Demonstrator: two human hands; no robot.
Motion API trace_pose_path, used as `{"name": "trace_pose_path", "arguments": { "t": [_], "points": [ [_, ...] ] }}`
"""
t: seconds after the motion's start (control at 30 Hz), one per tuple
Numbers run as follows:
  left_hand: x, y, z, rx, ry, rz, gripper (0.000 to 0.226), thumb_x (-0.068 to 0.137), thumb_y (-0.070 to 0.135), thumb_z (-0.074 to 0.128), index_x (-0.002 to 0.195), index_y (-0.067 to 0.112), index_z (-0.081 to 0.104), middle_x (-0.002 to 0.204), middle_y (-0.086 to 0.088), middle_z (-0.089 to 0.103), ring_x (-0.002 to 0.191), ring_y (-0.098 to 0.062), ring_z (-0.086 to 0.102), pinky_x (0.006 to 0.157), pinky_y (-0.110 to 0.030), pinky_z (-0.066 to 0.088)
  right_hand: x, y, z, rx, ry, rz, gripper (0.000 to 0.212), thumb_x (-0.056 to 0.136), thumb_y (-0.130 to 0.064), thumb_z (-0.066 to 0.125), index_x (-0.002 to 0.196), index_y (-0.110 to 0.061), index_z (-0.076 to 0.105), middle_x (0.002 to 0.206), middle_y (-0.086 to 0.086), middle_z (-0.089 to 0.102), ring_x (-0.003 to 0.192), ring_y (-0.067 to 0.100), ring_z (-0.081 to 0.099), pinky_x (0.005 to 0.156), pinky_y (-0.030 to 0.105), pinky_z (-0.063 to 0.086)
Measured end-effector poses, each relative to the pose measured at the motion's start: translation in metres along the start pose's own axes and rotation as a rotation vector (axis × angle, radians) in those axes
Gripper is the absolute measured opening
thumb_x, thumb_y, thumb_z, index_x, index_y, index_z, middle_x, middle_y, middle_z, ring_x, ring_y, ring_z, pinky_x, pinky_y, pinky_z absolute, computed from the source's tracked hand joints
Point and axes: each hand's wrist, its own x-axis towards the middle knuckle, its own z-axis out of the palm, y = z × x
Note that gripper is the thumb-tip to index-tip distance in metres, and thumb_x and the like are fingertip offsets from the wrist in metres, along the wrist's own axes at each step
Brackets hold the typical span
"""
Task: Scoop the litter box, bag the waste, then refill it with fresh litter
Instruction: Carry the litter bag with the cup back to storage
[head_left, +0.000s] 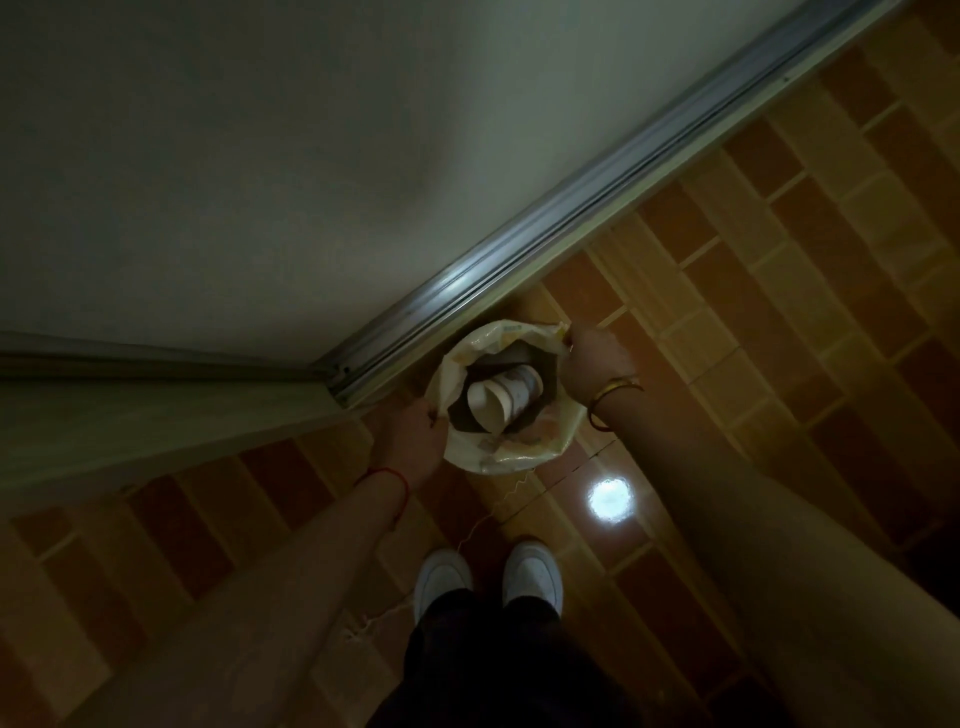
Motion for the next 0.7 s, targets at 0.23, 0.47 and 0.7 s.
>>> {"name": "trace_pose_path", "arguments": {
  "t": [0.23, 0.47, 0.7],
  "points": [
    [-0.063, 0.019, -0.033, -0.013, 0.029, 0.072, 0.005, 0.097, 0.017, 0.051, 0.098, 0.020, 0.054, 0.101, -0.004, 0.062, 0.090, -0.018, 0.058, 0.067, -0.025, 0.043, -0.061, 0.002, -0.030, 0.091, -0.031, 0.041, 0.035, 0.091, -0.017, 0.051, 0.124, -0.006, 0.055, 0.119, 0.016, 0.061, 0.106, 0.032, 0.057, 0.080, 0.035, 0.046],
    [-0.152, 0.069, -0.093, -0.054, 0.057, 0.151, 0.020, 0.099, 0.016, 0.048, 0.115, 0.015, 0.060, 0.107, -0.003, 0.064, 0.093, -0.013, 0.059, 0.064, -0.018, 0.041, -0.149, -0.022, -0.112, 0.217, -0.046, 0.006, 0.036, 0.092, -0.024, 0.055, 0.124, -0.008, 0.057, 0.119, 0.011, 0.063, 0.108, 0.028, 0.058, 0.082, 0.029, 0.043],
    [-0.252, 0.141, -0.176, 0.079, 0.156, 0.491, 0.030, 0.096, 0.018, 0.057, 0.125, 0.013, 0.060, 0.116, -0.007, 0.067, 0.106, -0.020, 0.062, 0.091, -0.038, 0.053, -0.240, -0.074, -0.227, 0.254, 0.066, -0.141, 0.036, 0.094, -0.025, 0.053, 0.127, -0.010, 0.055, 0.124, 0.009, 0.062, 0.113, 0.027, 0.057, 0.088, 0.030, 0.043]
  ]
}}
